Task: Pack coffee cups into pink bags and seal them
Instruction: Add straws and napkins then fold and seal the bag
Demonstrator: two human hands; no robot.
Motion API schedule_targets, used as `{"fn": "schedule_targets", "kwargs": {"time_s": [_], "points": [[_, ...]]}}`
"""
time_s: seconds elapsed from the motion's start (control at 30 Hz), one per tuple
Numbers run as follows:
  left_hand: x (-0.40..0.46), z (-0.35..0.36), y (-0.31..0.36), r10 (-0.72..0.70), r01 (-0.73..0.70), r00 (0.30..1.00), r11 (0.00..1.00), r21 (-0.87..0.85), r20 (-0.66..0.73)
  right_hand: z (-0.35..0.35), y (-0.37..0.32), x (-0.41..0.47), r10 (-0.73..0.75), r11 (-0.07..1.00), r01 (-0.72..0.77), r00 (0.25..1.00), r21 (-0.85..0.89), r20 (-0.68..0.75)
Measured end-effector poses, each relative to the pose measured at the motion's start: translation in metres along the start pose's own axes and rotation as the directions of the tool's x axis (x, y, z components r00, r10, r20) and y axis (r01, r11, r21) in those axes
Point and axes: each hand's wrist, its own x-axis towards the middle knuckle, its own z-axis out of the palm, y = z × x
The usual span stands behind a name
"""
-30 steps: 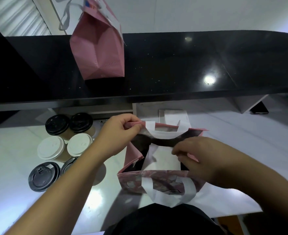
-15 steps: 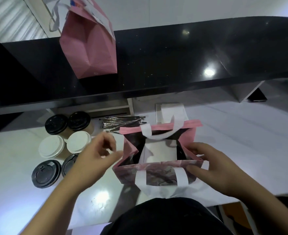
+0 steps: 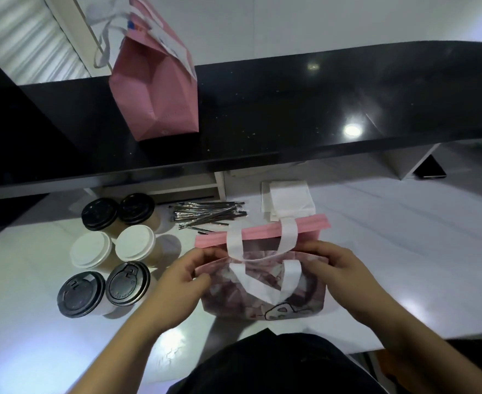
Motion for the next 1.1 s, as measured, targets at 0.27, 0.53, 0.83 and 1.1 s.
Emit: {"fn": "schedule_targets", "kwargs": {"time_s": [0.27, 0.53, 0.83, 1.1], "points": [[0.014, 0.004, -0.011, -0.038, -0.016, 0.987, 0.946, -0.325, -0.159, -0.007, 0.012, 0.003, -0.015, 1.0, 0.016, 0.958, 0.002, -0.288], [0.023, -0.014, -0.006, -0.014, 0.013, 0.999, 1.0, -0.024, -0.042, -0.034, 0.008, 0.028, -0.292, 0.743, 0.128, 0.945, -0.658, -0.146], [0.029, -0.014, 0.008, 0.178, -0.127, 0.976, 0.934, 0.332, -0.126, -0.032, 0.008, 0.037, -0.509, 0.506, 0.346, 0.859, -0.79, 0.05], [0.033, -0.004, 0.015, 0.399, -0.348, 0.917, 0.773, 0.531, 0.02, -0.028, 0.027, 0.029, -0.654, 0.324, 0.402, 0.749, -0.856, 0.105]]}}
